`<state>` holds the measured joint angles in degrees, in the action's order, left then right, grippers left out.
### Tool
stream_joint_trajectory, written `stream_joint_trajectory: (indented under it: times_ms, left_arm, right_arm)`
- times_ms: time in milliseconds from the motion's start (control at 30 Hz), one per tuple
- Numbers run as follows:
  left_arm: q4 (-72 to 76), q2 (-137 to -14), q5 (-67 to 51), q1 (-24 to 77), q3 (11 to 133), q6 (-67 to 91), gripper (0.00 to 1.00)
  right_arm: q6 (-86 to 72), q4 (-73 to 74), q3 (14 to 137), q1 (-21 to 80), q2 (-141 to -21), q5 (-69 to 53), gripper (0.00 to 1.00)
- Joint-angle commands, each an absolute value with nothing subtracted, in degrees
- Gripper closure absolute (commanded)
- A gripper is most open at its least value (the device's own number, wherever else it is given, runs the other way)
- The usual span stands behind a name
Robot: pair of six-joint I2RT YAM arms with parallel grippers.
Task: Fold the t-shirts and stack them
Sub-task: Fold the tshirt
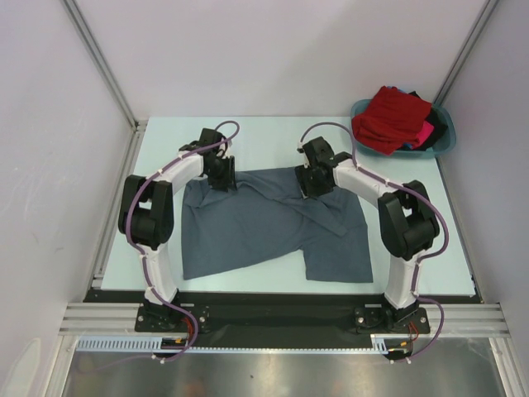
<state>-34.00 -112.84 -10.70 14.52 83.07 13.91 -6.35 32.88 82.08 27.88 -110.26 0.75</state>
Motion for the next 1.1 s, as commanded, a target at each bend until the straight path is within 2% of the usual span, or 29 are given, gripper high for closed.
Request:
stream_joint_trajectory:
  times_ms: [0, 367, 933, 1067]
  left_arm:
    - [-33.3, -111.4, -11.0, 15.0, 84.0, 13.0, 0.59]
    - [-33.1, -110.9, -11.1, 15.0, 83.6, 13.0, 0.59]
    - [-33.3, -111.4, -11.1, 15.0, 83.8, 13.0, 0.59]
    - [-33.4, -111.4, -10.9, 15.0, 83.8, 12.8, 0.59]
  right_arm:
    - [-7.3, 33.6, 81.5, 29.0, -105.6, 3.1, 0.45]
    - [-8.7, 34.9, 77.3, 29.3, -104.7, 6.2, 0.51]
    - [-5.8, 33.2, 79.0, 27.7, -108.3, 10.0, 0.45]
    - [-5.5, 33.0, 80.2, 26.9, -109.2, 7.7, 0.49]
